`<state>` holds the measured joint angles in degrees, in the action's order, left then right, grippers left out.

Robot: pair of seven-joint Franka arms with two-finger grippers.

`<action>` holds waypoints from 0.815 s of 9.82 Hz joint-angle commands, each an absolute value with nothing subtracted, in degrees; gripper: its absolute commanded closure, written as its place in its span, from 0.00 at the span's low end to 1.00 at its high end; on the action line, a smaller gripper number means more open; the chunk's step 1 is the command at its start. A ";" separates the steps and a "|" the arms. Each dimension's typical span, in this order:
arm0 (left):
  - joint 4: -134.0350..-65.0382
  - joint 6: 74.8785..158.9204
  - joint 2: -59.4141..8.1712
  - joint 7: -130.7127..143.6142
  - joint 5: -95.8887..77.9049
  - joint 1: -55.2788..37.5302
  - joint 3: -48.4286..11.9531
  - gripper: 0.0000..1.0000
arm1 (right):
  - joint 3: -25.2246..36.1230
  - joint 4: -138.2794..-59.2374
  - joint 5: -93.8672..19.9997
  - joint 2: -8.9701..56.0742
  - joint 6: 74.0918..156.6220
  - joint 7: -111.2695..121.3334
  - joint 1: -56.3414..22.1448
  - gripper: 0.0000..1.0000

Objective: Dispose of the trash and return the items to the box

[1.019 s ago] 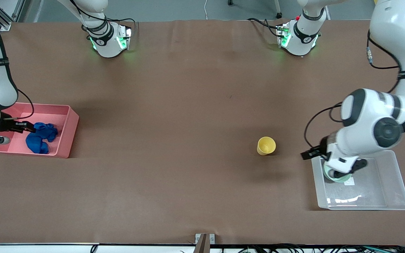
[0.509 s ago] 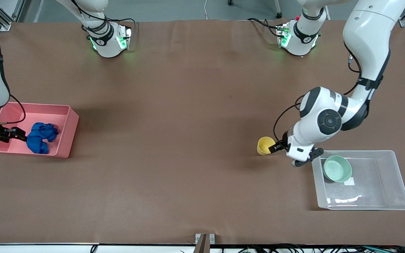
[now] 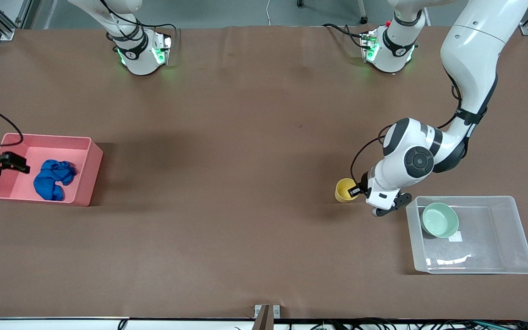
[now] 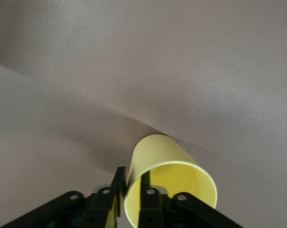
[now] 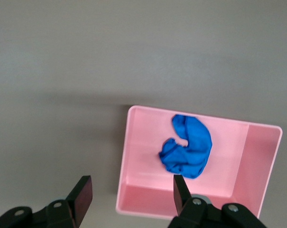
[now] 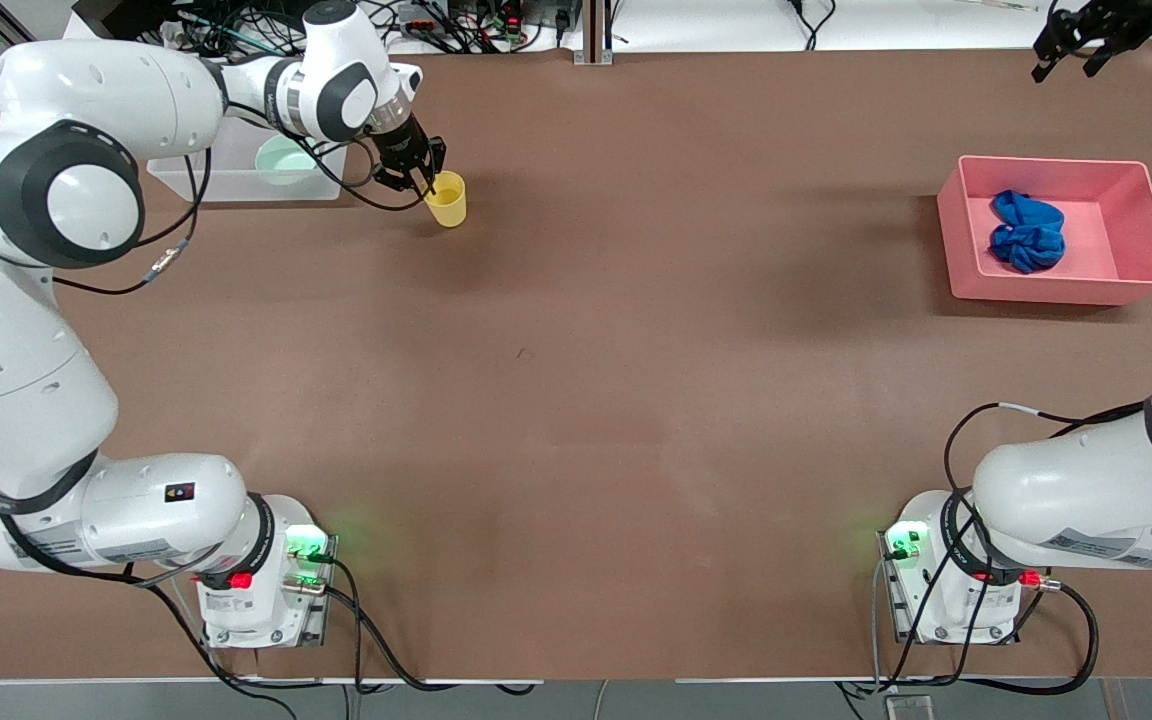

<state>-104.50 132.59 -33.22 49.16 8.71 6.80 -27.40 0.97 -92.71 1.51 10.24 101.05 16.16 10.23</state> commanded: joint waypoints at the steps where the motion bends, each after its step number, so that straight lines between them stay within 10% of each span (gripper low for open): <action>1: -104.77 132.81 -32.27 49.57 10.11 7.47 -27.51 1.00 | 1.05 -94.57 2.20 3.10 96.09 14.77 7.83 0.23; 8: -88.59 114.61 -26.63 18.17 12.29 21.33 -26.98 1.00 | 0.97 -94.58 2.20 -6.15 87.64 2.72 -1.93 0.23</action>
<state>-89.06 114.85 -23.60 24.12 10.34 18.97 -26.65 0.62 -93.51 1.51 -4.18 88.27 4.11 -1.35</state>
